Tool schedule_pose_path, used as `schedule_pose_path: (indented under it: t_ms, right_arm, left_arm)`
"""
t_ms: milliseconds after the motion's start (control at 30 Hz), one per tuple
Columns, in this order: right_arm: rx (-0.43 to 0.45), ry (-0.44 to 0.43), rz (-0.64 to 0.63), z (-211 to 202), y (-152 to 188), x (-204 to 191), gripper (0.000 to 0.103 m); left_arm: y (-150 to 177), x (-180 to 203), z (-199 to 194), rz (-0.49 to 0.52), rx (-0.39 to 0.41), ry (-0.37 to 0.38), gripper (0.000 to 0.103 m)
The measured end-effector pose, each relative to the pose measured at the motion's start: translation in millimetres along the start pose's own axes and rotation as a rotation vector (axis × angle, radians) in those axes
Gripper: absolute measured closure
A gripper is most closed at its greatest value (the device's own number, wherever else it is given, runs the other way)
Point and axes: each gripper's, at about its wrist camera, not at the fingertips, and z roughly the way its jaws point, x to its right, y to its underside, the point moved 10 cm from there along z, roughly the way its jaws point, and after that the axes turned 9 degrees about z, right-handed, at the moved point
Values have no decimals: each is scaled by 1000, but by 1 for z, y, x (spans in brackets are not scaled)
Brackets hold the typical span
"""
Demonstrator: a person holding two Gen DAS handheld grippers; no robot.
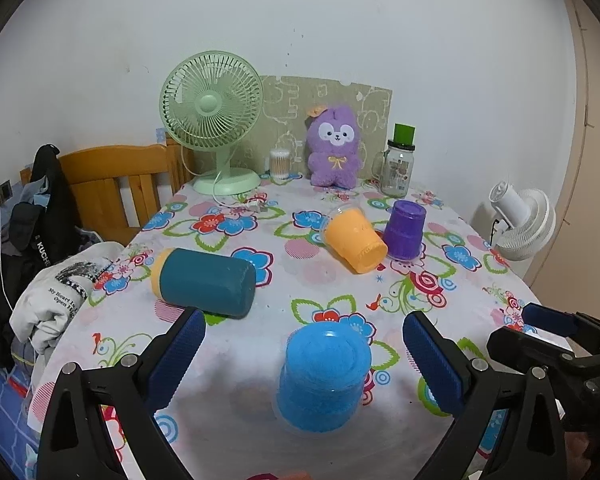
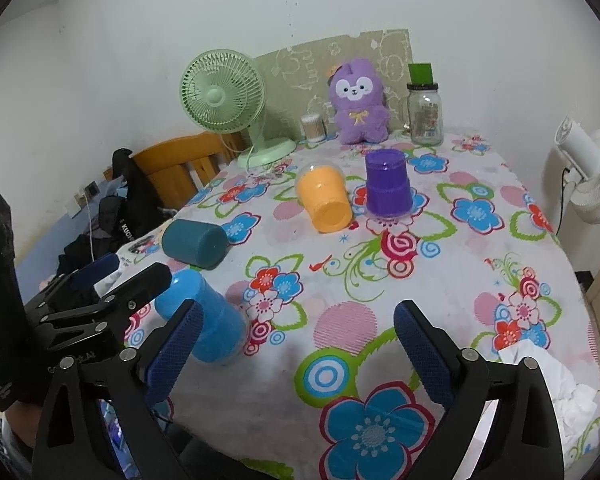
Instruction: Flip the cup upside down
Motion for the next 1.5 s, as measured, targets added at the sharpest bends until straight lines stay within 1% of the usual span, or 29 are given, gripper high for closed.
schedule_pose_path:
  t_ms: [167,233,567,700,833,1100,1300,1433,1500]
  right_arm:
    - [38,2,-26,-11,-11,-11,5]
    - [53,7,-41,-16,-15,-15,4]
    - [132,16,-99,-37,-40,-40,2]
    - [159,20,-120,-42,-44,-49,0]
    - [166,21,-130,-44,-45,-55,0]
    - [180,7,-141,-51,-44,-64,0]
    - [195,4,-157,-59,-43,-69,0]
    - [194,0,-154,-60,-42,-70,0]
    - [194,-3,-154,-60,-42,-71,0]
  left_arm:
    - [-11,-2,-11,5,30,-2,2]
    - [-17,-3,-17,5,47,-3,0]
    - [-39,-13,-42,6,118,-18,0]
    - [-45,-18,-49,-1,138,-23,0]
    - [-49,-21,-55,-5,155,-31,0]
    - [-52,-23,-67,3,176,-50,0]
    - [-48,-21,-68,12,157,-74,0]
    - [-45,-19,-68,19,139,-57,0]
    - [-45,-20,-68,17,141,-63,0]
